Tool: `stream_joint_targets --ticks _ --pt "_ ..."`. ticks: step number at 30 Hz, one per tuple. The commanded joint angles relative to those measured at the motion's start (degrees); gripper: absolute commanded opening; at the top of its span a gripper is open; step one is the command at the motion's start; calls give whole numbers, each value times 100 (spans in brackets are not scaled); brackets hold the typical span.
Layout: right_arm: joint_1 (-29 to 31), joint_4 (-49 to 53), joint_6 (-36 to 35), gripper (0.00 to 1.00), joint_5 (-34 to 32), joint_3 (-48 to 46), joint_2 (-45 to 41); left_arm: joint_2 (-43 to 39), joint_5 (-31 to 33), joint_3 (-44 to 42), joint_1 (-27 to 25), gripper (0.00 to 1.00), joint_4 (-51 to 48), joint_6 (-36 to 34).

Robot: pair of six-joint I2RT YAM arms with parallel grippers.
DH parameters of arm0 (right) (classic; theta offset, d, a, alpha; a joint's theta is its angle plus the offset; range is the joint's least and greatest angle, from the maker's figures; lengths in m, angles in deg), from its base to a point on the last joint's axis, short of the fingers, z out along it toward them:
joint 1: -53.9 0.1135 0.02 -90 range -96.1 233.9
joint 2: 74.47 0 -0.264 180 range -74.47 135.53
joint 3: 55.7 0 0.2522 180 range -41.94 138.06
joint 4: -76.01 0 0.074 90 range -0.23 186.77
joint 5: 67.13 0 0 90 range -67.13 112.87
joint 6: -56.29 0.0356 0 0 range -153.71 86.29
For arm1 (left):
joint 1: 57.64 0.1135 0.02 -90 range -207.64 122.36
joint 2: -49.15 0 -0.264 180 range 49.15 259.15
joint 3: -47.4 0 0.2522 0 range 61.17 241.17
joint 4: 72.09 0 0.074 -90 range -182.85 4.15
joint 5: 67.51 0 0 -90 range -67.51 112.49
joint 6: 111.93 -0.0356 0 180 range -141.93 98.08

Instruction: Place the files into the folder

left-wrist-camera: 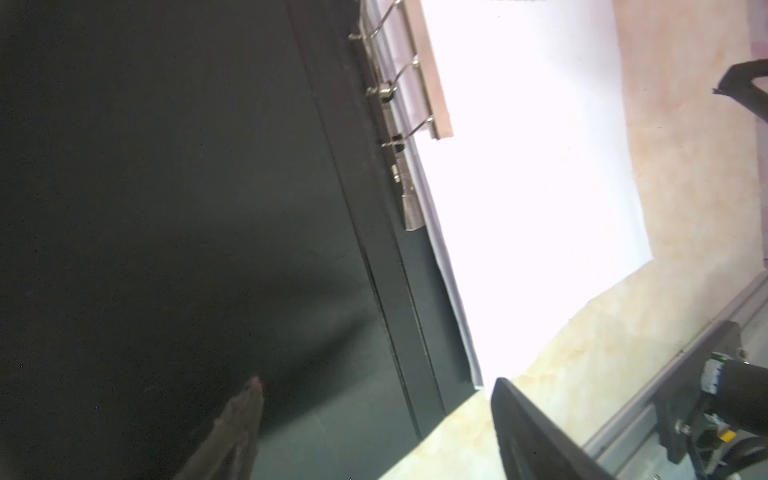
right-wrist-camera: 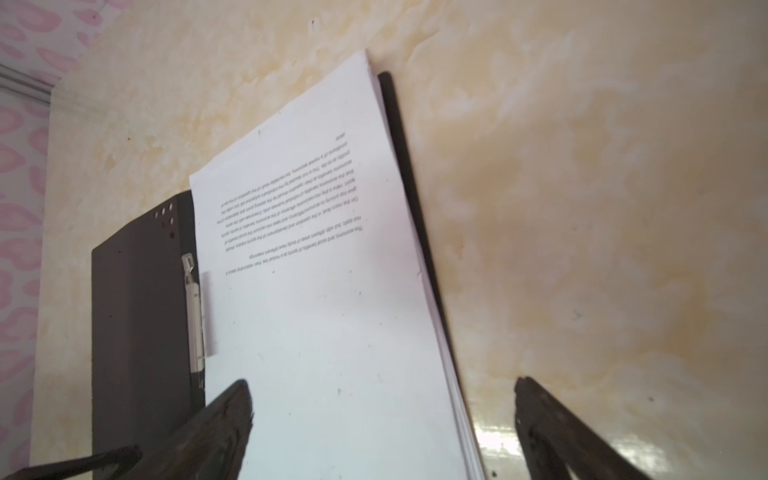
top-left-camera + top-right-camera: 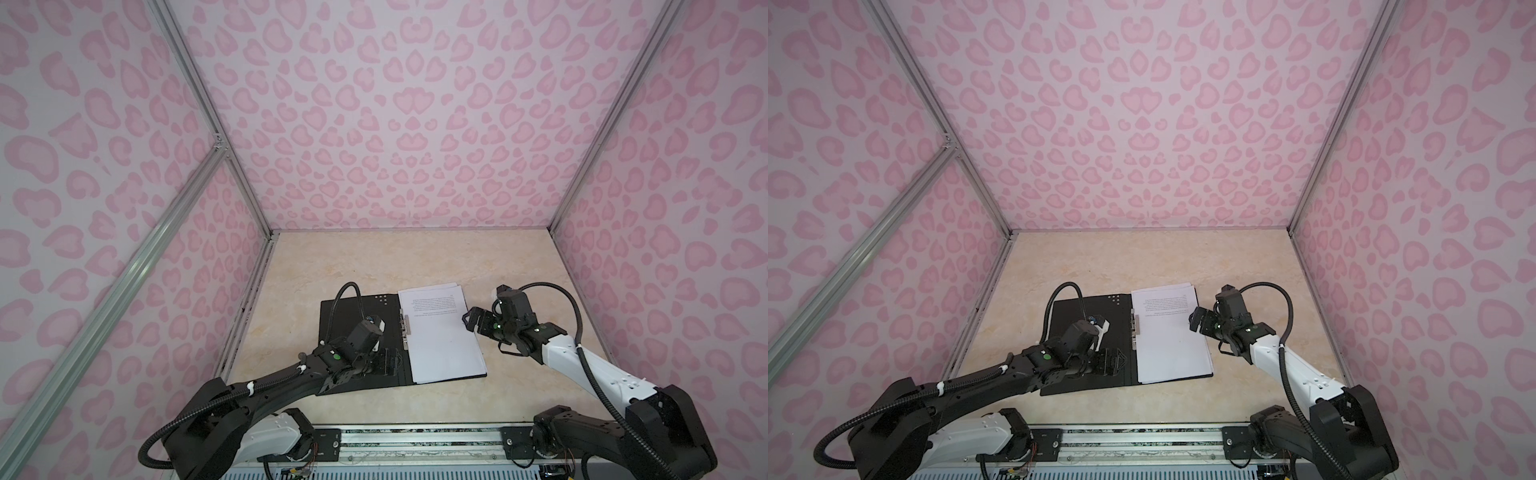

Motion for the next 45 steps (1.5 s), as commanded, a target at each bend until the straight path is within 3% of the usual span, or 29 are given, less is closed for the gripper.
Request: stream_joint_targets --ticks 1,10,17,31,39,45 --pt "-218 -420 -284 96 80 229 308 -37 -262 164 193 88 -68 28" --pt "-358 -790 -441 88 655 1331 2094 334 -928 338 1065 88 171 -16" --pt "-237 -1060 -353 85 794 1785 2970 668 -950 216 1191 88 225 -156" --pt "-65 -1080 -124 83 730 1983 3242 943 -986 -46 1184 88 498 -198" --pt "-52 -640 -376 84 126 2090 3081 905 -967 -122 1191 88 528 -175" --pt "-35 -799 -284 84 370 2066 3252 866 -958 -150 1190 88 525 -156"
